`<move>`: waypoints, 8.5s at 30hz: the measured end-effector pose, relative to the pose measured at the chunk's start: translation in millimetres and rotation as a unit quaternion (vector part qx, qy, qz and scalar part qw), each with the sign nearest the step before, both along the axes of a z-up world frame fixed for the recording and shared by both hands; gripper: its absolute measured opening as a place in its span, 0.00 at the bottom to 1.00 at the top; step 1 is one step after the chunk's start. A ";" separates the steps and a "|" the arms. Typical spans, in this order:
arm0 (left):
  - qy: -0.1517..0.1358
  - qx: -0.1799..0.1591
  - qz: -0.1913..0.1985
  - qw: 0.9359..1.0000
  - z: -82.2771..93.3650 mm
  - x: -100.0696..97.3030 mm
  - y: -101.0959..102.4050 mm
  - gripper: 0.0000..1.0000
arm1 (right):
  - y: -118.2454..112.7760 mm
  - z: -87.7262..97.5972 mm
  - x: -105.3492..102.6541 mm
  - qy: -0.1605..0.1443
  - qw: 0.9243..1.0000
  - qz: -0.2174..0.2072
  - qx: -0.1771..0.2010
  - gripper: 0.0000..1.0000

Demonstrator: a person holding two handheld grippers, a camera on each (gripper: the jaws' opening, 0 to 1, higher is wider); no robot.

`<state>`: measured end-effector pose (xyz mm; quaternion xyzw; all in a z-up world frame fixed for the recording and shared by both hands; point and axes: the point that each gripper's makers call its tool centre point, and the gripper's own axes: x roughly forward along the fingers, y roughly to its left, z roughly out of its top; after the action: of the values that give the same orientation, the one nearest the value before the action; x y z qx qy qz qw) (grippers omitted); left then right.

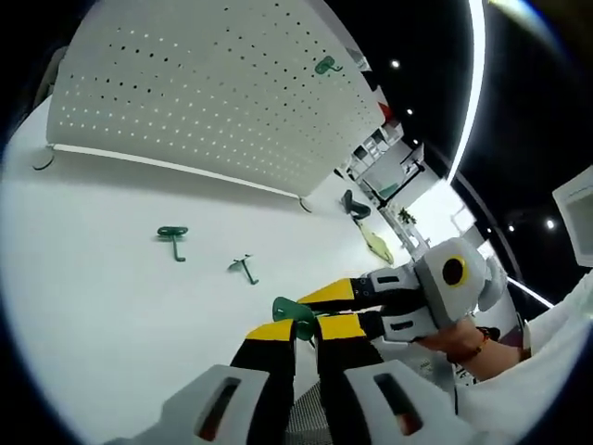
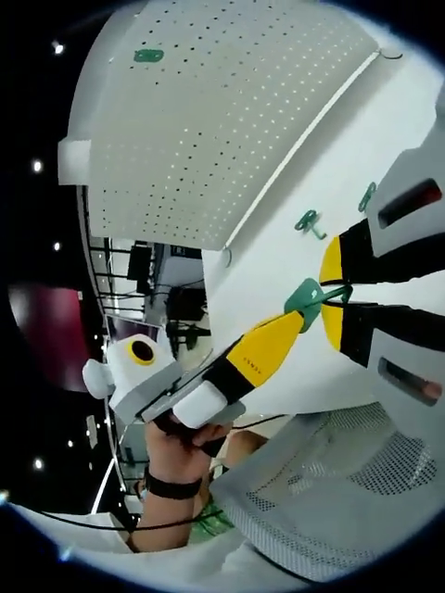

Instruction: Insert the hook assembly into the mounting plate slot until the hook locks in place.

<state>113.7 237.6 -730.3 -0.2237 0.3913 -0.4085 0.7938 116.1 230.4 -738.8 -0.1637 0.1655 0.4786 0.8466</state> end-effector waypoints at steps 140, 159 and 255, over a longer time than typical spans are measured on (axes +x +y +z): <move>-0.357 0.045 0.033 0.933 59.2 -3.9 36.7 0.76 | -83.8 199.0 230.5 -0.077 0.901 -0.393 0.165 0.01; -0.349 0.037 0.012 0.936 56.3 -12.8 32.5 0.76 | -86.1 208.8 256.8 -0.070 0.888 -0.418 0.178 0.01; -0.342 0.044 0.029 0.938 55.5 -8.9 44.8 0.74 | -82.0 209.3 274.1 -0.083 0.908 -0.377 0.162 0.15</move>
<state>104.7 282.4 -674.8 -0.0467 0.1073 -0.4197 0.9001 390.2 148.3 -529.5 0.0108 0.0642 0.1291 0.9895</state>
